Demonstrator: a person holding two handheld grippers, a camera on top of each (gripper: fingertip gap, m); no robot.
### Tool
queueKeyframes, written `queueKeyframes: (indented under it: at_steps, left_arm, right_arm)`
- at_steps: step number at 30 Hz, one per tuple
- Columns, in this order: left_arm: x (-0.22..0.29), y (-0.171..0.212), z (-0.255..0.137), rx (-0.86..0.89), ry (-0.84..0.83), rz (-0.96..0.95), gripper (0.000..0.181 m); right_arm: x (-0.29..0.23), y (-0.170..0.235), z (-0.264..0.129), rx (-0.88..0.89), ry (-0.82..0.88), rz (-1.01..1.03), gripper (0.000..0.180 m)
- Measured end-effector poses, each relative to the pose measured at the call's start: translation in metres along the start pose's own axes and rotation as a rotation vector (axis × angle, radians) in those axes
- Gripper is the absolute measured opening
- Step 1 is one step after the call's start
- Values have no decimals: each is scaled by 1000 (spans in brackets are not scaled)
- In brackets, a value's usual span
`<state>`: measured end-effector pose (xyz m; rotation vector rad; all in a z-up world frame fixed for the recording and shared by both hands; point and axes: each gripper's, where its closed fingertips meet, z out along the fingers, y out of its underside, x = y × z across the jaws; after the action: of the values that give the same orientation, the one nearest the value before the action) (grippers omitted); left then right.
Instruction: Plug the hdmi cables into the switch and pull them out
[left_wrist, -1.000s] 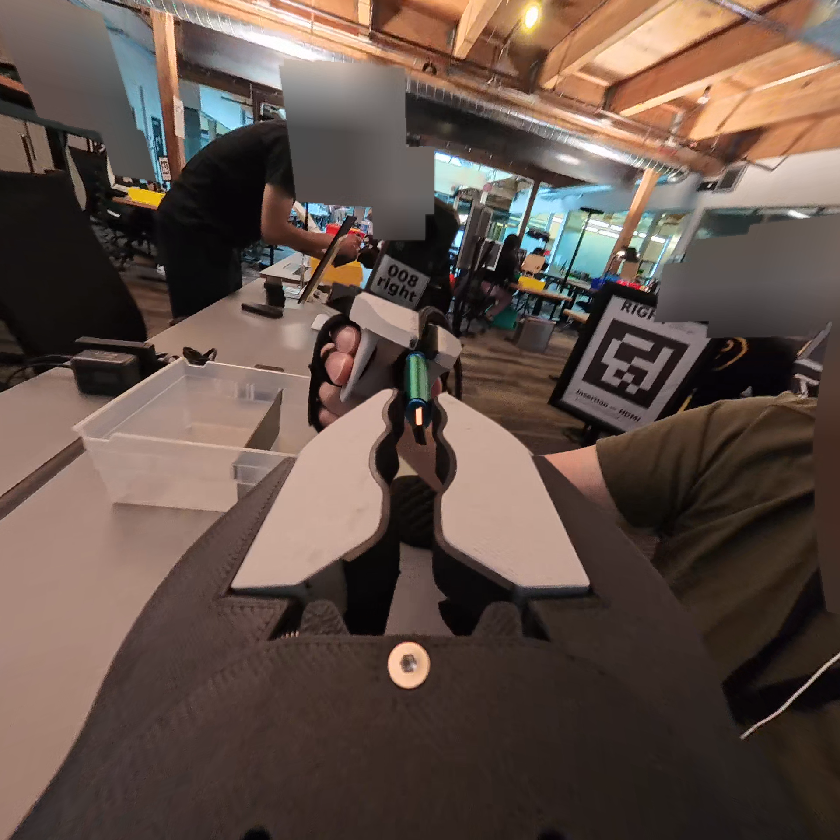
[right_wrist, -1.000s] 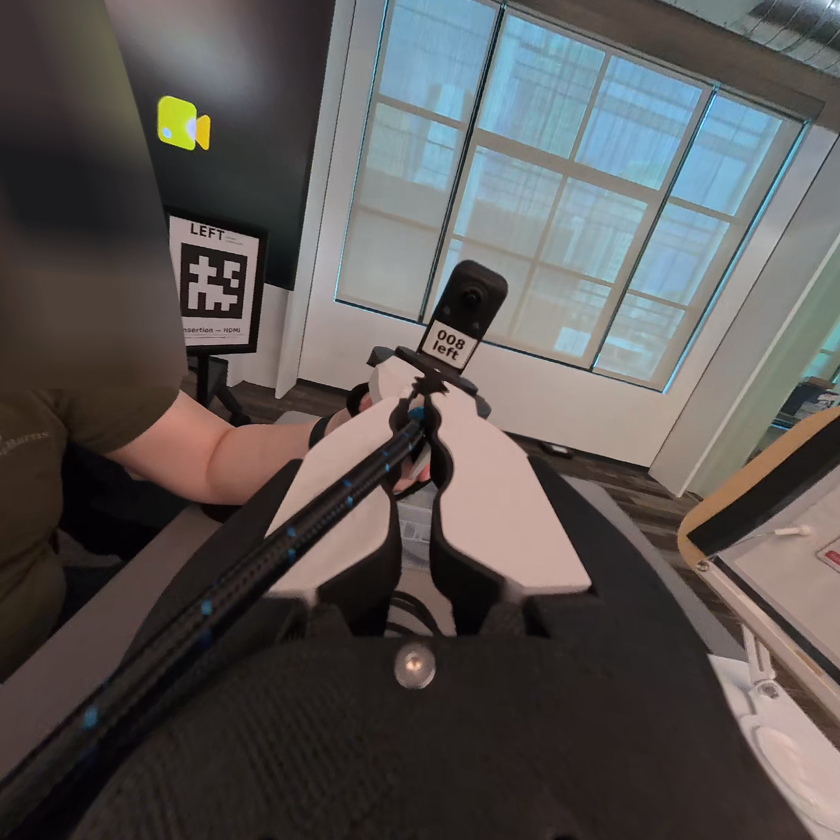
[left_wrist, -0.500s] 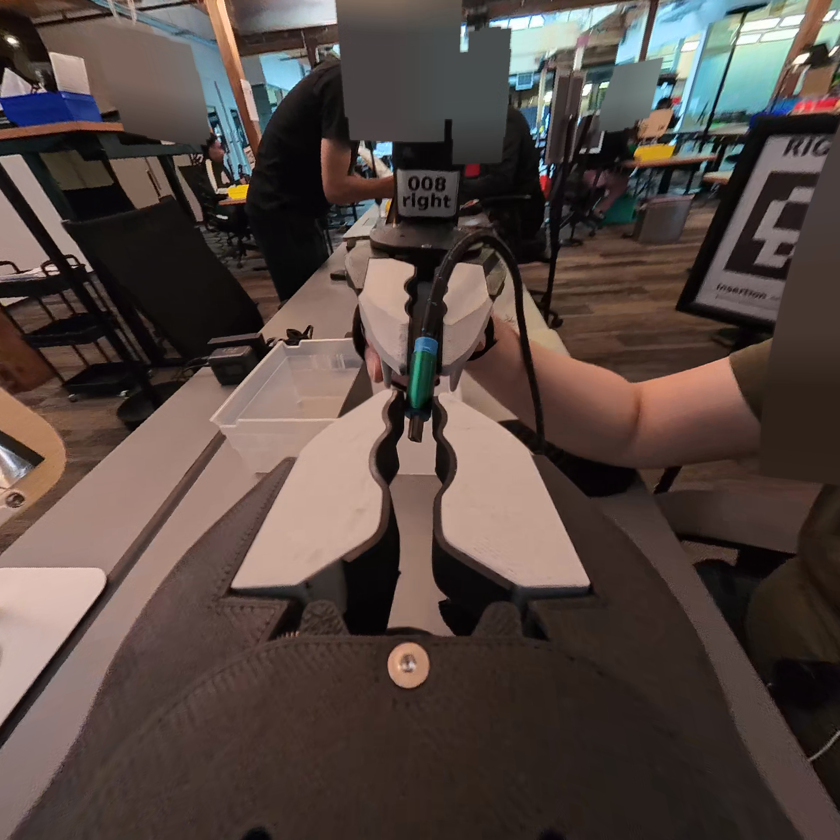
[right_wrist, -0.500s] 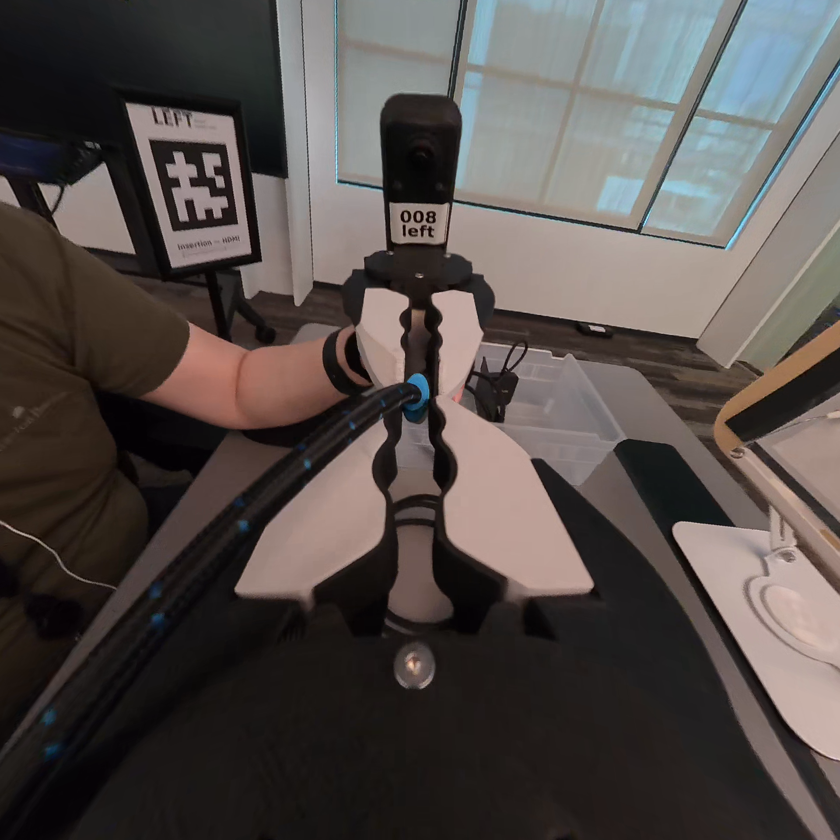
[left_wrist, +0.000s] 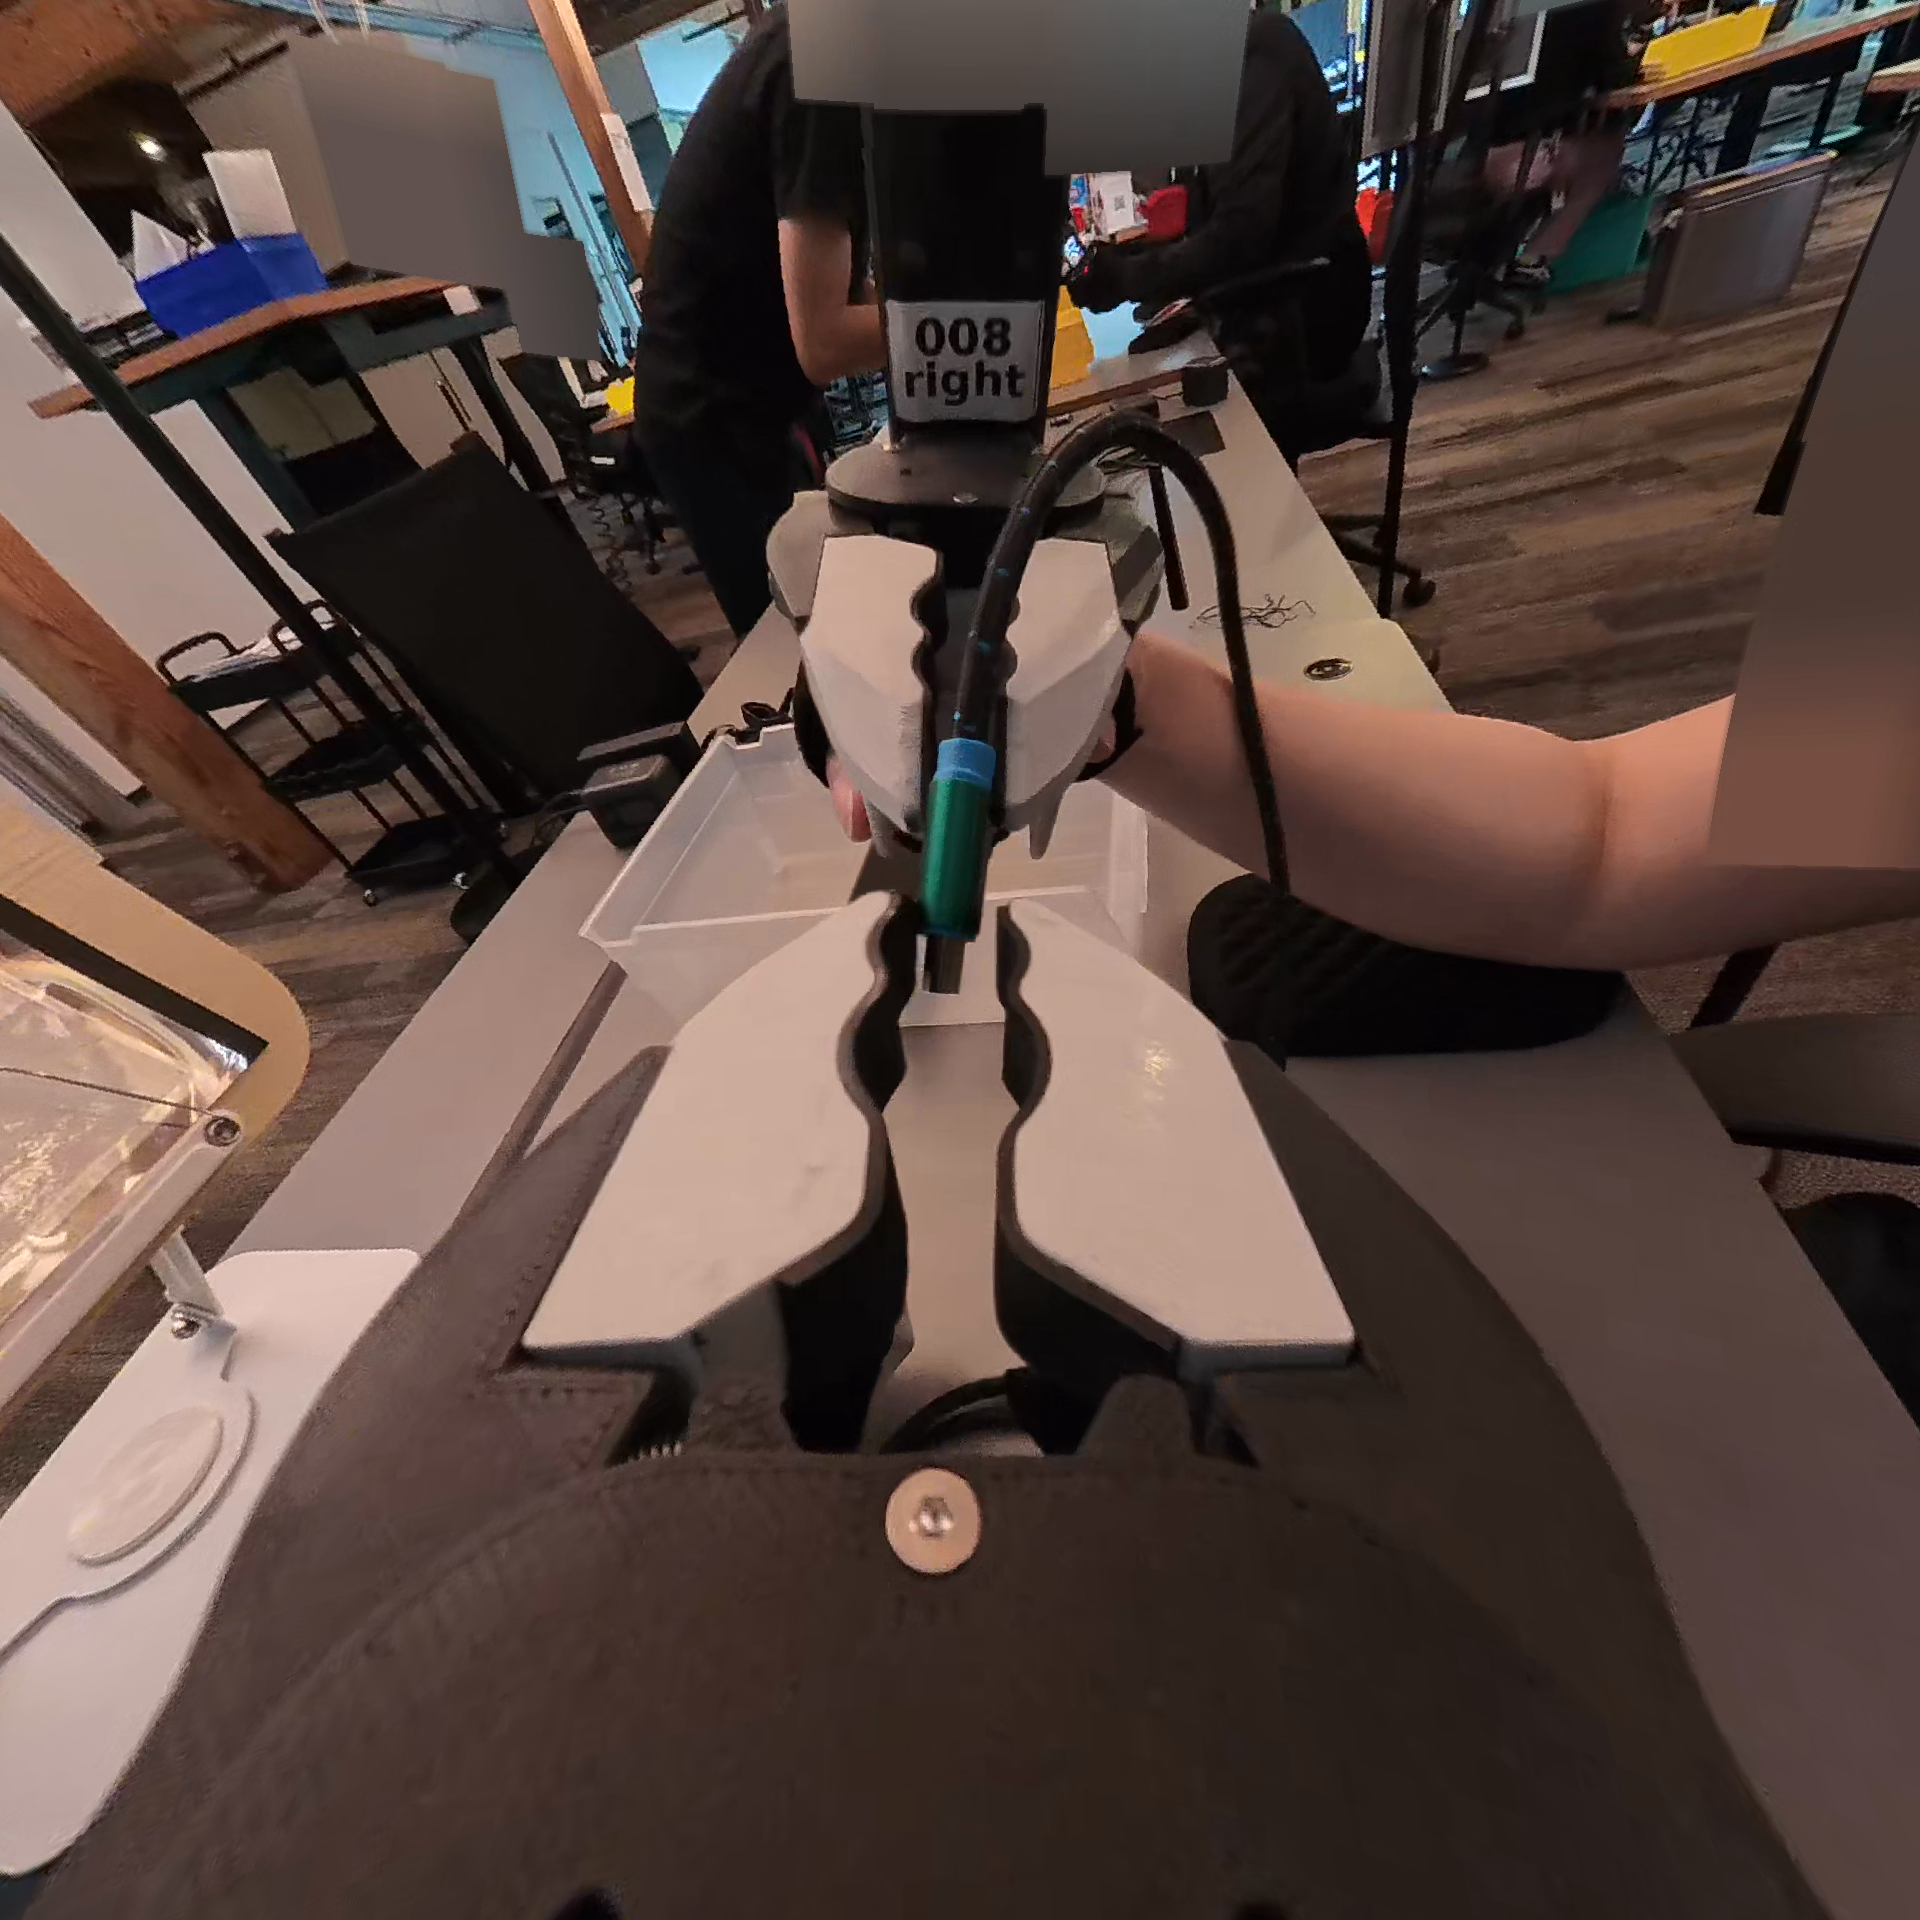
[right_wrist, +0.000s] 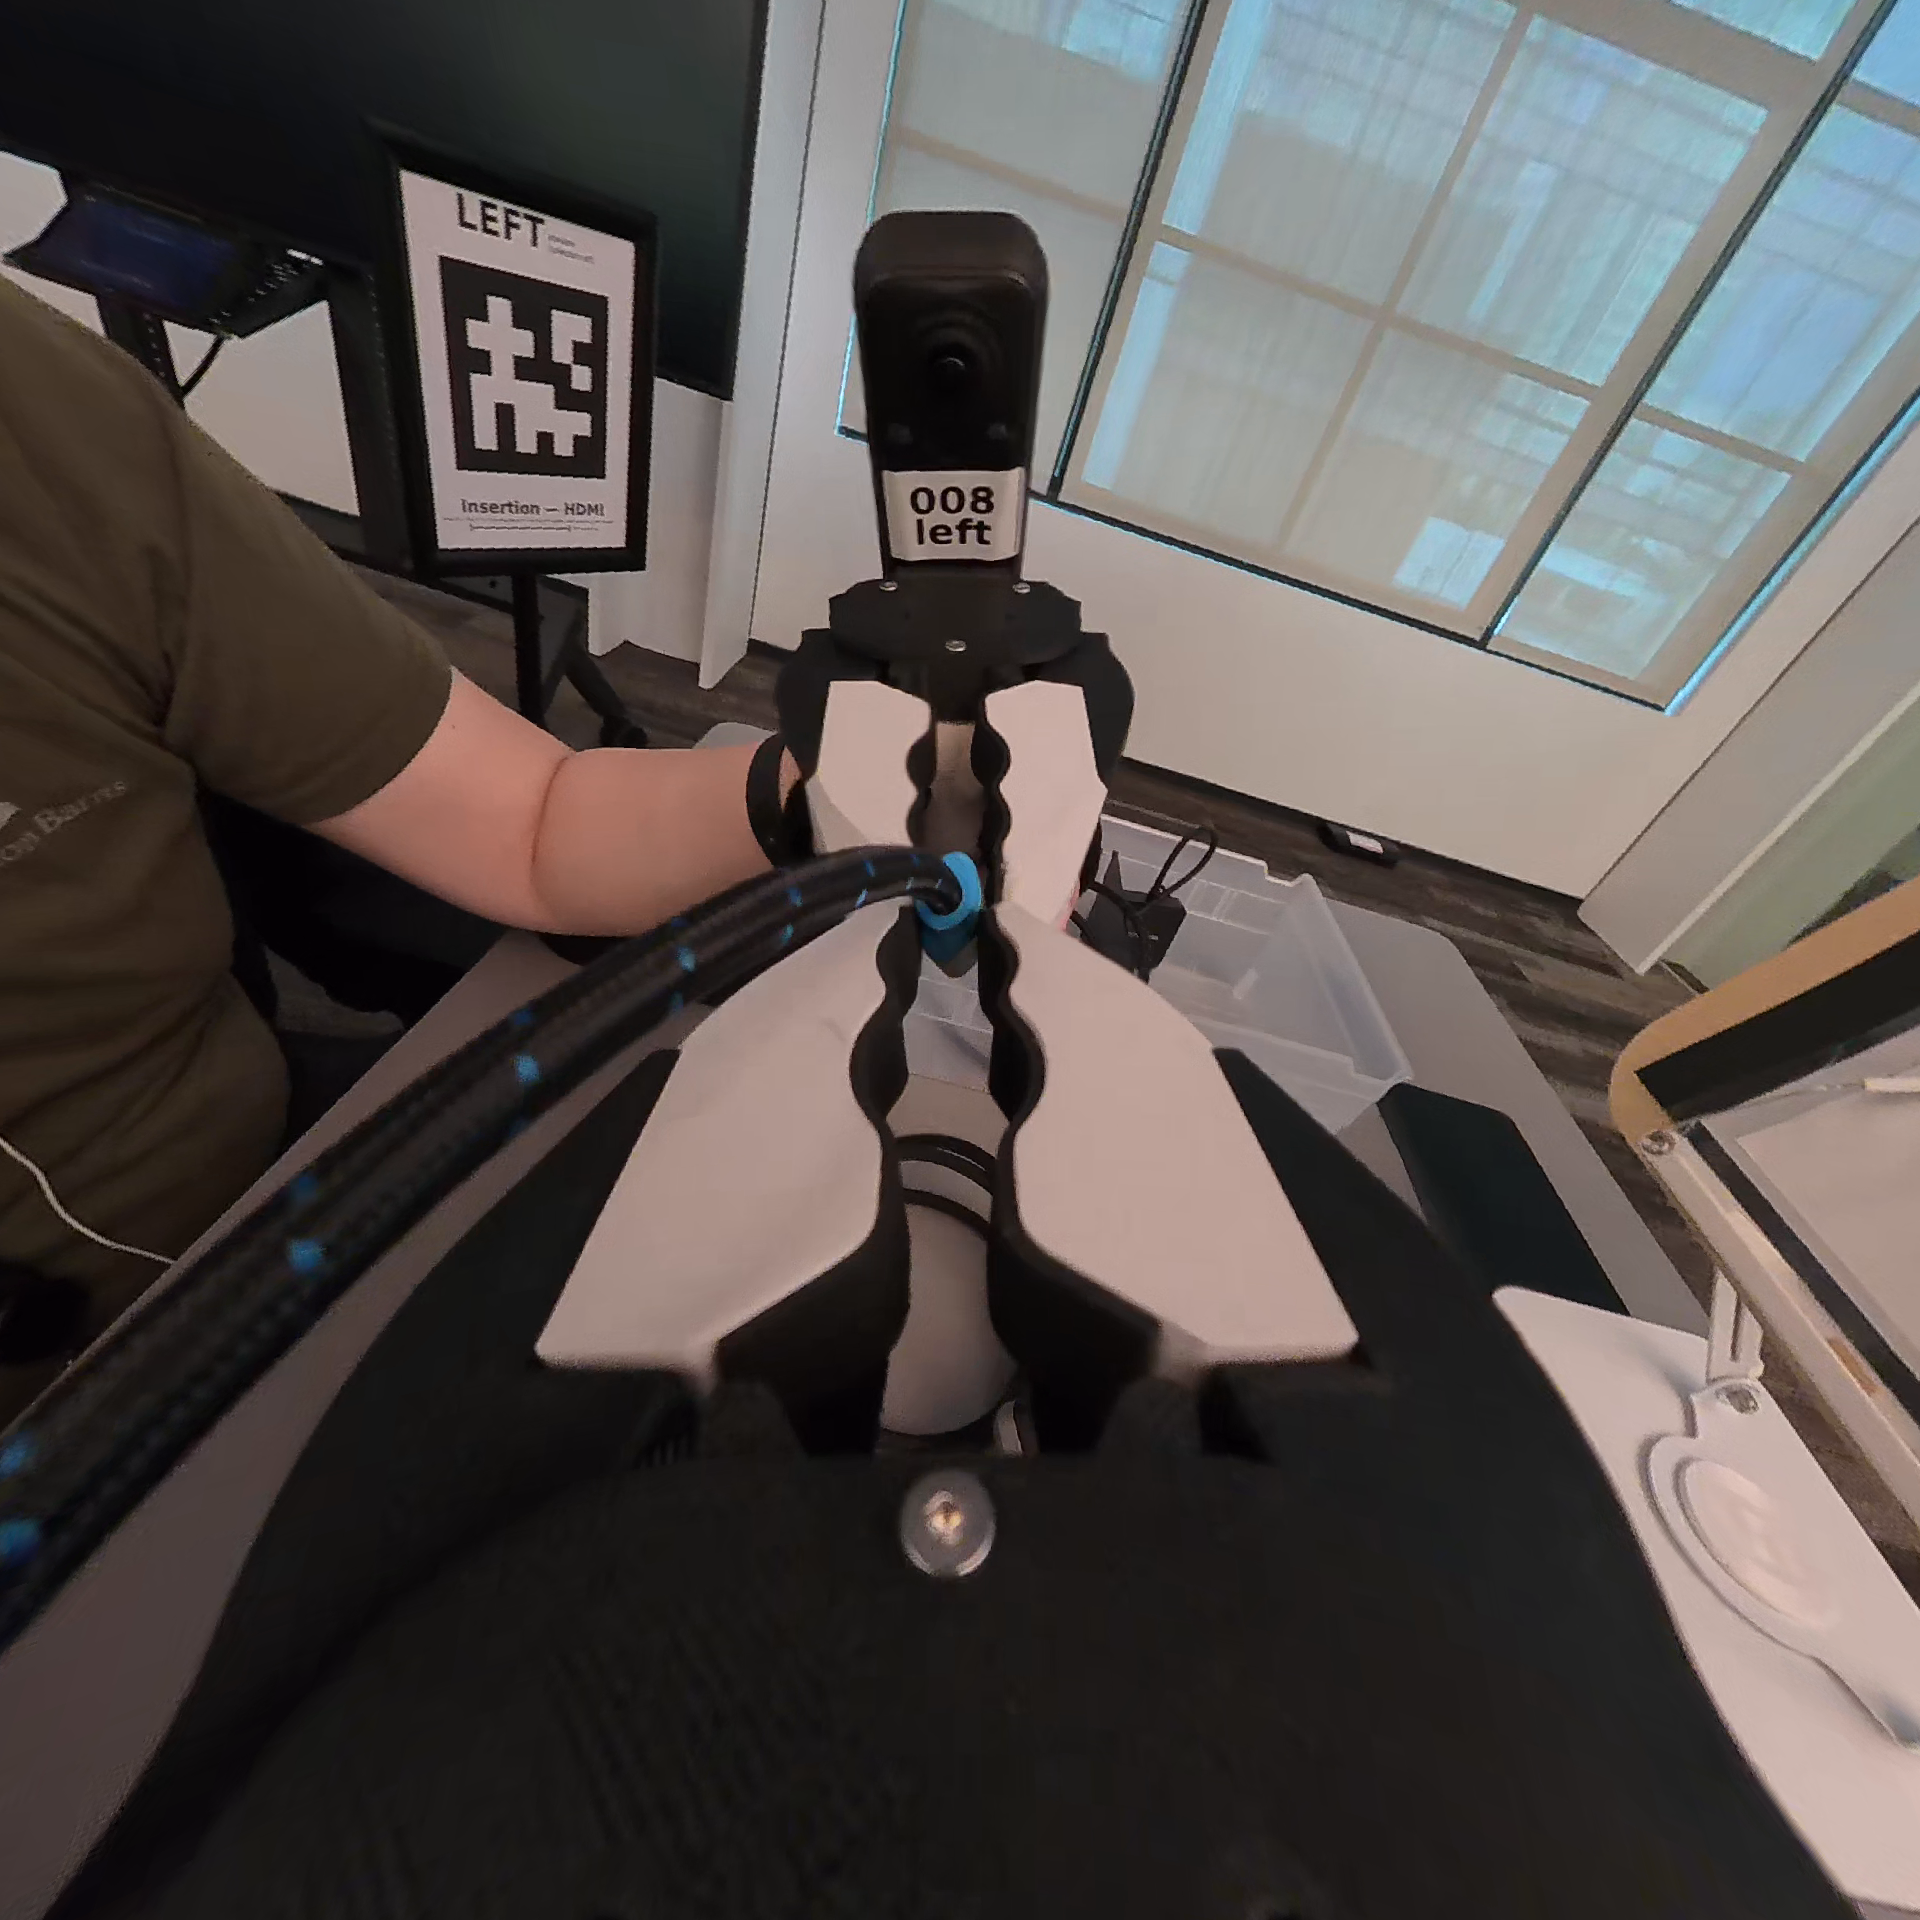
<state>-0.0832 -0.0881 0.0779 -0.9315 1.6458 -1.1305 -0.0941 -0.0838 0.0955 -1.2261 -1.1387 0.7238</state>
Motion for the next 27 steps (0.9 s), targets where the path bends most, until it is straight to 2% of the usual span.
queueKeyframes:
  at_steps: [5, 8, 10, 12, 15, 16, 17, 19, 21, 23, 27]
  left_arm:
    - [7, 6, 5, -34, 22, 58, 11]
    - [1, 6, 3, -72, -62, 182, 11]
    - [-2, -2, -3, -73, -129, 278, 11]
    - [-11, -7, -13, -107, -238, 396, 11]
    - [-25, -15, -28, -159, -403, 556, 11]
    - [-29, -17, -33, -171, -444, 587, 11]
    - [-33, -19, -38, -173, -480, 610, 11]
    - [-40, -22, -47, -184, -542, 647, 11]
    - [-46, -19, -51, -212, -578, 675, 11]
    - [-49, -17, -52, -228, -599, 697, 11]
    - [-55, -13, -54, -275, -647, 768, 11]
  right_arm:
    - [-8, 6, 4, -2, -51, -35, 11]
    - [1, 14, -3, -43, 12, -60, 14]
    - [26, 26, -24, -132, 178, -101, 25]
    - [61, 38, -65, -217, 405, -90, 26]
    - [100, 32, -136, -161, 718, 71, 23]
    - [96, 20, -145, -92, 707, 103, 21]
    - [81, 4, -141, -16, 615, 102, 17]
    - [45, -33, -123, 115, 409, 84, 7]
    - [13, -62, -98, 190, 230, 98, 8]
    - [-16, -69, -67, 160, 53, 137, 8]
    - [-29, -26, -2, -87, -54, 294, 15]
